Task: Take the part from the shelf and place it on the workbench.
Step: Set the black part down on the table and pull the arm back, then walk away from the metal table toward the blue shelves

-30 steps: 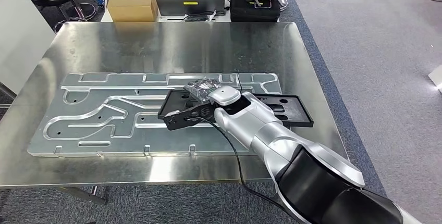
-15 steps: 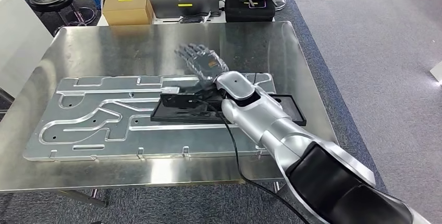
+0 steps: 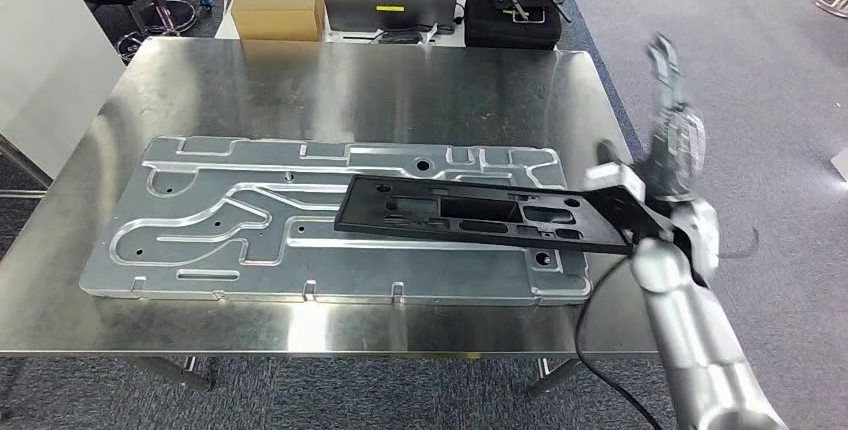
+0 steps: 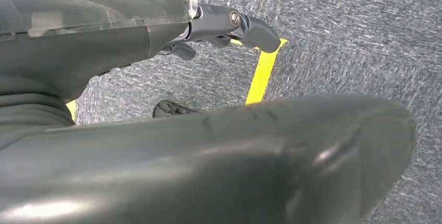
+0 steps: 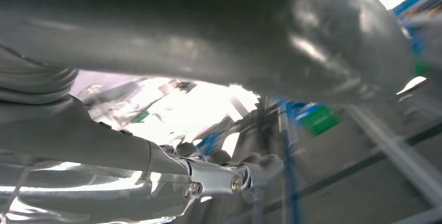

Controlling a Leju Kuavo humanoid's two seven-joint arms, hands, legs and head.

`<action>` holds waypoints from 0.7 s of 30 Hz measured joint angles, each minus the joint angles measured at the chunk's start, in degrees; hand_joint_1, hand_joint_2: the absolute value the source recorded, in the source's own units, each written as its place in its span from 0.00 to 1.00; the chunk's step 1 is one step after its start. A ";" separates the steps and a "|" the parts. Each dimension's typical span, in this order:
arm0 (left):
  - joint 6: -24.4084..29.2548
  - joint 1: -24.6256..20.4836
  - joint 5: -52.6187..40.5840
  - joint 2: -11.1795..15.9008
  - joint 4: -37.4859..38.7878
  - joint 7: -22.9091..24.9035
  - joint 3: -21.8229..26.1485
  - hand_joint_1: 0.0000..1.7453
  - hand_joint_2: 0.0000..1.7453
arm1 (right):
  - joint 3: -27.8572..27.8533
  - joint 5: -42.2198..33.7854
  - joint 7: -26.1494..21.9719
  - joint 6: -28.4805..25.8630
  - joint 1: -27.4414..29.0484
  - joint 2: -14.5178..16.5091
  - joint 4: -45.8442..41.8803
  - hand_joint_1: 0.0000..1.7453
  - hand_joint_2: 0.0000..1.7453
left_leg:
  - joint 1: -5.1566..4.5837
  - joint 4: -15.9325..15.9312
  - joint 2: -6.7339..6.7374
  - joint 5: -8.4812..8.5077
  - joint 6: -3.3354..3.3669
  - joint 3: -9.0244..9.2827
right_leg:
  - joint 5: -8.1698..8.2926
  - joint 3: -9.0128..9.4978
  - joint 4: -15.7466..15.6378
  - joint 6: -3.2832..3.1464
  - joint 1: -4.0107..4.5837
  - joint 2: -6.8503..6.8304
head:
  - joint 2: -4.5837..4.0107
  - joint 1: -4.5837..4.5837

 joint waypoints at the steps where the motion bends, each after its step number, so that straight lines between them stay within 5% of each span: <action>1: 0.05 0.00 0.07 0.00 0.00 0.00 0.15 0.00 0.00 | -1.27 -0.66 -0.27 0.27 1.46 -0.42 -0.99 0.00 0.00 | -0.06 -0.01 -0.04 -0.02 0.05 0.04 | 0.83 0.87 -1.66 -0.19 0.08 0.00 | 0.00 0.00; 4: 0.16 0.18 0.22 -0.13 0.02 0.00 0.33 0.00 0.00 | -4.91 -2.65 -1.45 1.37 5.04 -1.24 -3.18 0.00 0.00 | -0.19 0.01 -0.15 -0.02 0.04 0.13 | 2.01 2.85 -5.37 -0.90 0.44 -0.17 | 0.00 -0.01; 7: 0.33 0.89 0.48 -0.37 0.07 -0.04 1.34 0.00 0.00 | -22.40 -6.91 -8.25 7.23 20.70 -1.41 -11.19 0.00 0.00 | -0.47 0.17 0.16 -0.78 -0.99 0.30 | 4.12 5.54 -11.29 -2.17 0.66 -0.48 | 0.00 0.01; 9: 0.36 0.92 0.37 -0.28 0.07 -0.18 1.63 0.00 0.00 | -28.88 -5.89 -9.27 9.87 25.97 -0.14 -13.99 0.00 0.00 | -0.56 3.56 0.97 -3.97 -1.59 -0.70 | 4.97 5.65 -12.36 -2.31 0.14 -0.43 | 0.00 -0.01; 11: 0.35 0.79 0.13 -0.27 0.07 -0.39 1.63 0.00 0.00 | -32.34 -3.69 -8.91 11.64 28.74 1.96 -15.13 0.00 0.00 | -0.34 10.35 1.47 -8.64 -2.00 -2.76 | 5.33 5.28 -12.36 -2.39 0.13 -0.51 | 0.00 -0.02; 13: 0.29 0.79 -0.15 -0.18 0.07 -0.54 1.63 0.00 0.00 | -35.31 -1.95 -9.46 13.08 31.09 4.55 -15.45 0.00 0.00 | -0.17 13.99 1.68 -10.62 -2.33 -3.06 | 5.68 4.49 -11.97 -2.27 0.10 -0.64 | 0.00 -0.02; 15: 0.11 0.76 -0.34 -0.02 0.07 -0.62 1.63 0.00 0.00 | -37.71 -0.59 -9.99 14.32 32.47 6.83 -15.46 0.00 0.00 | -0.12 9.10 1.73 -8.75 -2.45 0.87 | 6.11 3.38 -11.27 -2.03 -0.02 -0.52 | 0.00 -0.02; 18: -0.07 0.39 -0.44 0.16 0.07 -0.77 1.63 0.00 0.00 | -40.75 1.64 -10.26 15.92 33.49 9.71 -15.18 0.00 0.00 | -0.40 -0.86 1.67 -5.93 -1.73 6.76 | 6.80 2.23 -10.17 -1.30 -0.03 -0.23 | 0.00 -0.01; 21: -0.02 0.29 -0.49 0.15 0.07 -0.70 1.63 0.00 0.00 | -42.87 3.46 -10.54 16.64 33.70 11.70 -14.17 0.00 0.00 | -0.77 -1.51 1.79 -4.64 -0.61 6.45 | 7.86 2.14 -10.44 -0.25 -0.17 0.02 | 0.00 -0.02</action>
